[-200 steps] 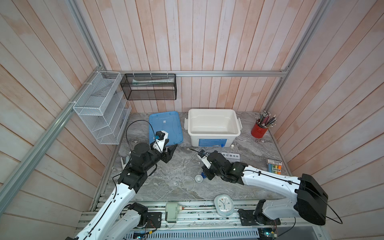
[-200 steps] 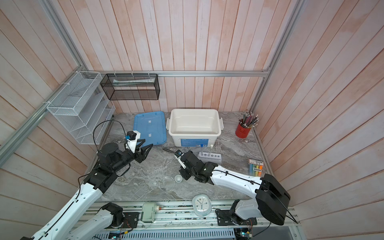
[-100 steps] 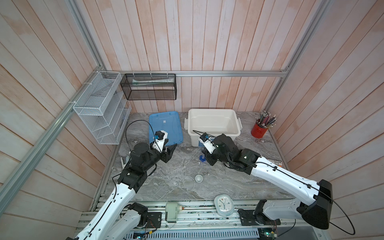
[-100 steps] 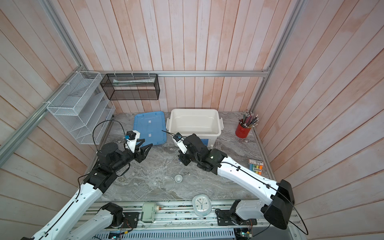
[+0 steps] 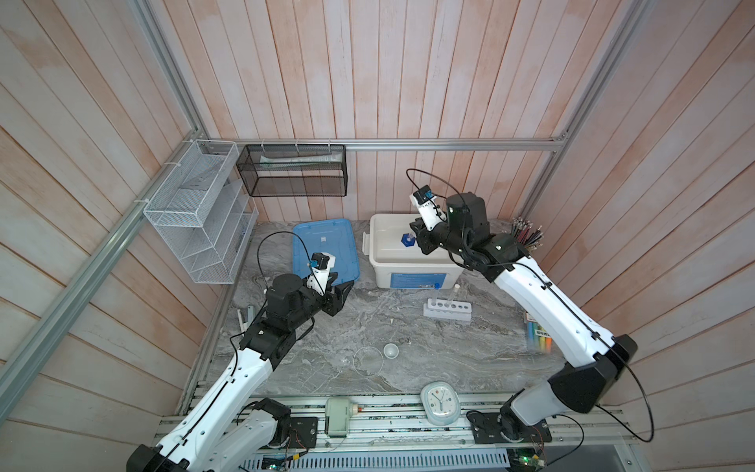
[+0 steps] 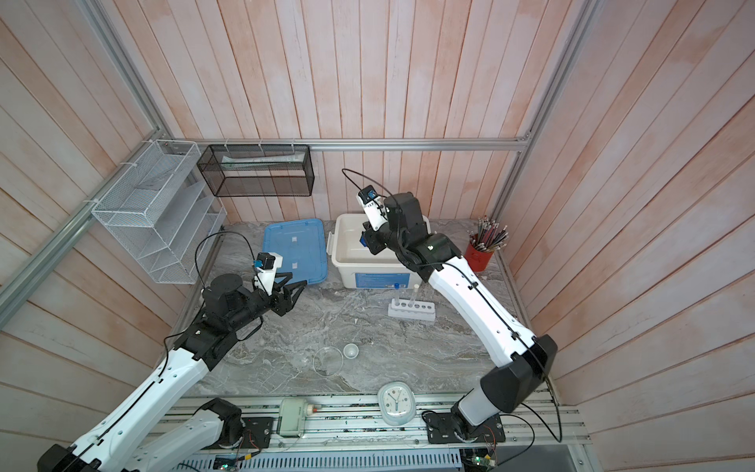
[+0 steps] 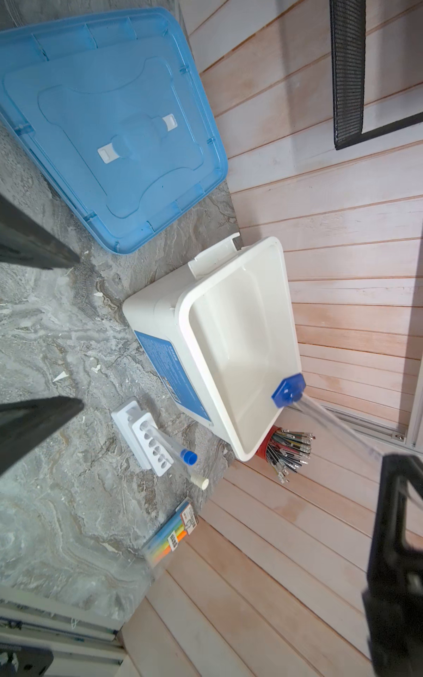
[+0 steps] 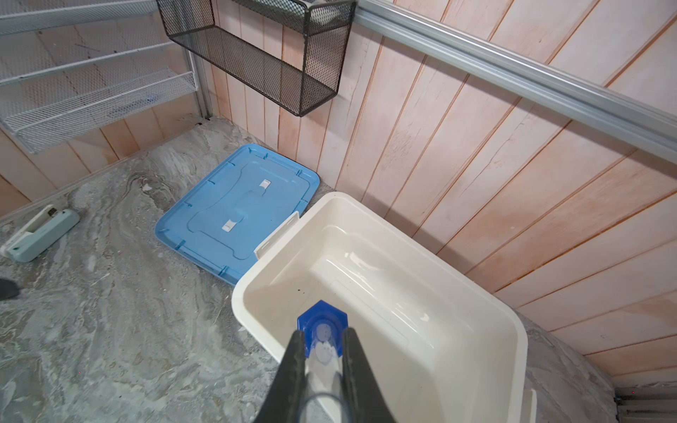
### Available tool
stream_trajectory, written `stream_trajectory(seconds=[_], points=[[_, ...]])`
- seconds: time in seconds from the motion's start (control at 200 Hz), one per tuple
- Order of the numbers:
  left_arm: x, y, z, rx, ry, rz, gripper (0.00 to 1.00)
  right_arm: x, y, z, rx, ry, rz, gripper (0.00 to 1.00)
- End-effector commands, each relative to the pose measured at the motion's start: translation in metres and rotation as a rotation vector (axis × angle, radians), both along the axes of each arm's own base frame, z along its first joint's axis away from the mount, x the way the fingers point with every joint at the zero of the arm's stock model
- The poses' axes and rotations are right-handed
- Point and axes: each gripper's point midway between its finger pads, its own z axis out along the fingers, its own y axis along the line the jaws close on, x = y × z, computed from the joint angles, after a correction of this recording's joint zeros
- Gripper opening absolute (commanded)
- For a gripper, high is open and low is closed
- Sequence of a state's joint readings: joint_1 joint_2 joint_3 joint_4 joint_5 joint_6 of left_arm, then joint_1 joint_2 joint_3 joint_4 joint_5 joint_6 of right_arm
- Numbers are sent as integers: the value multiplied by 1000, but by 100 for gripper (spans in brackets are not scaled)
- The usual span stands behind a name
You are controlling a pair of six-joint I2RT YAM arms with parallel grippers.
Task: Organize the chemistry lab equipment
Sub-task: 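Lower the vial into the white bin and open the right gripper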
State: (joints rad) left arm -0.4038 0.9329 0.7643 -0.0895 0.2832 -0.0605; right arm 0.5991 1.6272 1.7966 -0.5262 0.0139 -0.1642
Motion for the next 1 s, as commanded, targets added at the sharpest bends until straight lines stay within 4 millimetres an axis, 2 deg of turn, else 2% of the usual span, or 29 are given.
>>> stream_trajectory(seconds=[0.0, 0.17, 0.485, 0.63, 0.8, 0.995], points=[[3, -6, 22, -56, -20, 9, 58, 30, 5, -33, -75, 82, 23, 3], [2, -7, 12, -30, 16, 24, 58, 82, 16, -72, -90, 134, 9, 1], [4, -4, 6, 6, 50, 40, 58, 134, 58, -135, -57, 207, 82, 1], [10, -7, -2, 19, 68, 38, 58, 148, 66, -163, -77, 237, 84, 1], [18, -9, -11, 33, 81, 35, 58, 153, 69, -190, -91, 249, 71, 2], [22, -7, -15, 38, 97, 39, 58, 155, 73, -209, -76, 253, 64, 2]])
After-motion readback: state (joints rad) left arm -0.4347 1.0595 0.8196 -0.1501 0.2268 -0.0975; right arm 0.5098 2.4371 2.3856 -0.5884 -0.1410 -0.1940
